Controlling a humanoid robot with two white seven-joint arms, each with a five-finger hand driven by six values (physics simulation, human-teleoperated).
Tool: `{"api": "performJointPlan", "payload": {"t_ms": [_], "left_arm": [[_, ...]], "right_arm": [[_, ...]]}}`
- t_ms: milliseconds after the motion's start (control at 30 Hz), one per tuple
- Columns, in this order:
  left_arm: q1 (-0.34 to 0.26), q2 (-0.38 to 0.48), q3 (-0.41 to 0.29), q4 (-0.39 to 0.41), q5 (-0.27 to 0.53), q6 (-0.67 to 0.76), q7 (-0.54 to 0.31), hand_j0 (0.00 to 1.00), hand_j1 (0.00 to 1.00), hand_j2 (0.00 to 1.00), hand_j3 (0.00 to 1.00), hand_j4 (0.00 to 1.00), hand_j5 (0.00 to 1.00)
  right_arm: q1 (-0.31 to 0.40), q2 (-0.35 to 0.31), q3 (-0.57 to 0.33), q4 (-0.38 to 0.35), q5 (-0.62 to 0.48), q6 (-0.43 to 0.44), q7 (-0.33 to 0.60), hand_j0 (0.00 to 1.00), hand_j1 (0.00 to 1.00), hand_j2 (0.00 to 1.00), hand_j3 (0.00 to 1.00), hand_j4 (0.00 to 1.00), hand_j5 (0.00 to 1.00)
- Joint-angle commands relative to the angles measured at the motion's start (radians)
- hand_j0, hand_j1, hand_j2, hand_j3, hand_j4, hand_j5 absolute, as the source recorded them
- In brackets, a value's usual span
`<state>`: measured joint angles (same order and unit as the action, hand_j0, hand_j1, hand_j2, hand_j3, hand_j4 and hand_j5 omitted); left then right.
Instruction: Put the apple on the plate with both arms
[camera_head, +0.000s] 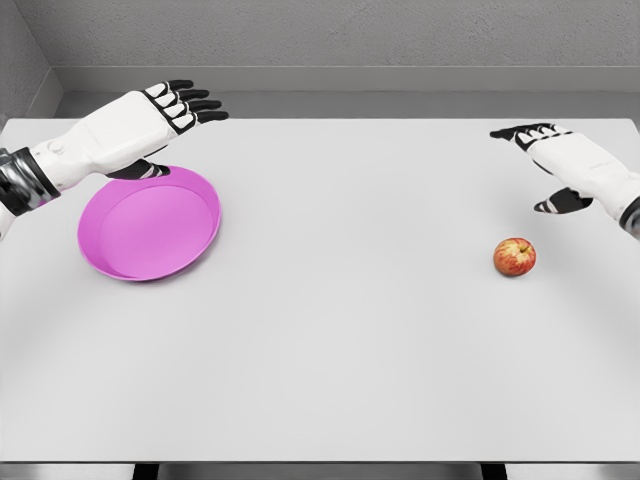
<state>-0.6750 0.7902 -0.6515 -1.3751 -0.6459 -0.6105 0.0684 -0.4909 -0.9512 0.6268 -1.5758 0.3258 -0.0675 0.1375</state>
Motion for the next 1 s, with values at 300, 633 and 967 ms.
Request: {"api": "performJointPlan", "payload": {"t_ms": [300,633,967], "left_arm": [[-0.002,0.012,0.001,-0.002,0.008,0.000,0.001,1.00,1.00,1.00,1.00,1.00,1.00],[0.000,0.012,0.003,-0.009,0.008,0.000,0.001,1.00,1.00,1.00,1.00,1.00,1.00],[-0.002,0.014,0.003,-0.005,0.006,0.000,0.001,1.00,1.00,1.00,1.00,1.00,1.00]], "right_arm": [[-0.008,-0.100,-0.016,-0.098,-0.002,-0.008,0.260,1.00,1.00,1.00,1.00,1.00,1.00],[0.031,-0.112,-0.044,-0.125,-0.004,-0.049,0.473,1.00,1.00,1.00,1.00,1.00,1.00],[0.025,-0.075,0.008,-0.087,-0.004,-0.037,0.473,1.00,1.00,1.00,1.00,1.00,1.00]]}}
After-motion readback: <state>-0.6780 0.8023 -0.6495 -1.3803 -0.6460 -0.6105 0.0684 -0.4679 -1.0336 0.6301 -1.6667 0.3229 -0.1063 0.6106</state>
